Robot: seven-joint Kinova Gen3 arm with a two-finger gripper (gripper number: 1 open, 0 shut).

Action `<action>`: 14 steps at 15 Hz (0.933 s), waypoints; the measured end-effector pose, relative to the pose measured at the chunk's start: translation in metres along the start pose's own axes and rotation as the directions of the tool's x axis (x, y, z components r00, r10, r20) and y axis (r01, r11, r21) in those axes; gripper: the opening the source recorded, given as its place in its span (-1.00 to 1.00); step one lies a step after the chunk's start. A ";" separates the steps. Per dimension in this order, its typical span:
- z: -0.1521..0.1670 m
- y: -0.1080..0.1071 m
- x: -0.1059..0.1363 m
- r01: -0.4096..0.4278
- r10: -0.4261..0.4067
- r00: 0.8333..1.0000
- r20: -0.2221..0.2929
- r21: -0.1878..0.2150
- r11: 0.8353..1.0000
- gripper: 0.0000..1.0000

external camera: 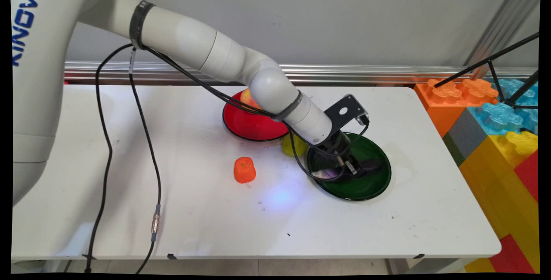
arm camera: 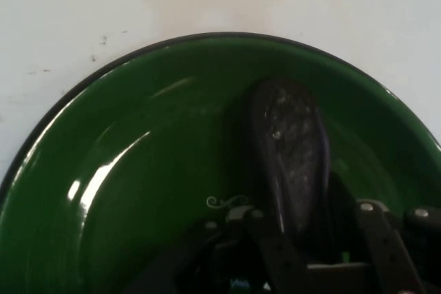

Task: Place the picked object on the table

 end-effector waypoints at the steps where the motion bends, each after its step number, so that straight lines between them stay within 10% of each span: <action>1: -0.001 0.000 0.001 -0.002 0.002 1.000 -0.001 -0.001 1.000 -1.00; 14: -0.073 0.020 0.024 0.020 -0.021 0.999 -0.024 -0.012 1.000 -1.00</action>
